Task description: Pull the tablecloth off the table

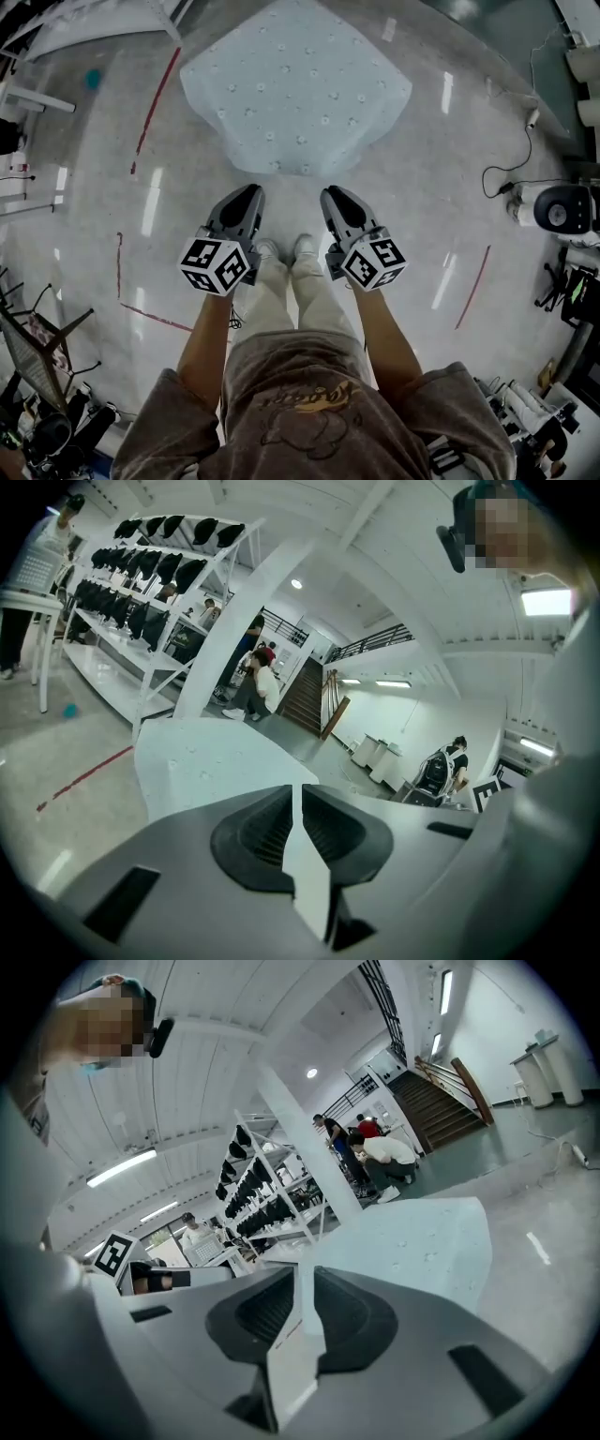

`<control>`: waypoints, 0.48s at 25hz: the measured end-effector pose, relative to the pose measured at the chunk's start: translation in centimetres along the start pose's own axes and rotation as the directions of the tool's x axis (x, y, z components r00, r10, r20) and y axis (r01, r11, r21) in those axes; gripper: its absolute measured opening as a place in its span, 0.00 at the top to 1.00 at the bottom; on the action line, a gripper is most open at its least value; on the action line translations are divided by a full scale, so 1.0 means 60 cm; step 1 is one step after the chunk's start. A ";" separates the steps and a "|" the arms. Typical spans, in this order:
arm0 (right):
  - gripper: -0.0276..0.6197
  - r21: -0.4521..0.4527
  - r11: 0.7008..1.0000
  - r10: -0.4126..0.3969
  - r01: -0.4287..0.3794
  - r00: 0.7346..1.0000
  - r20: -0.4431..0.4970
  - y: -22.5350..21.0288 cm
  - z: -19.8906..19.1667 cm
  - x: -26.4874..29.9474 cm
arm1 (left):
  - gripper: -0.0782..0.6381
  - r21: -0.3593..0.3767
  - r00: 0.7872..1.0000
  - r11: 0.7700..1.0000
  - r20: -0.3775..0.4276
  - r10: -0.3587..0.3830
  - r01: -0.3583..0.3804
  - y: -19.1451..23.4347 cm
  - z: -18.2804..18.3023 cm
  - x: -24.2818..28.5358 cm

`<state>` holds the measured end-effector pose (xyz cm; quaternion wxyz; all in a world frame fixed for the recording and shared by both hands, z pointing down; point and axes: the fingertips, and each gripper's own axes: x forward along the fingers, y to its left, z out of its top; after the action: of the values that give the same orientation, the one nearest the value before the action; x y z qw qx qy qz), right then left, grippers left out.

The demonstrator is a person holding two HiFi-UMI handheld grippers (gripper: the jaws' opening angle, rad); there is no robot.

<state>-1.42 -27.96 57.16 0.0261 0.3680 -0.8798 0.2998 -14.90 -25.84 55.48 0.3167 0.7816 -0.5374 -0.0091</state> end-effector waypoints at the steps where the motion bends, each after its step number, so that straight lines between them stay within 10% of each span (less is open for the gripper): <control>1: 0.83 0.009 1.000 0.004 -0.004 1.000 -0.009 0.000 -0.005 0.001 | 0.85 -0.014 1.000 1.000 -0.002 -0.001 0.001 0.002 -0.003 0.000; 12: 0.43 0.248 0.968 0.052 -0.042 0.998 -0.038 -0.033 -0.066 0.016 | 0.50 -0.247 0.995 0.966 -0.044 -0.090 0.076 0.020 -0.069 0.026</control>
<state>-1.49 -27.47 61.68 -0.0077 0.3407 -0.8434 0.4153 -13.80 -25.42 59.90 0.4248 0.7581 -0.4902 -0.0672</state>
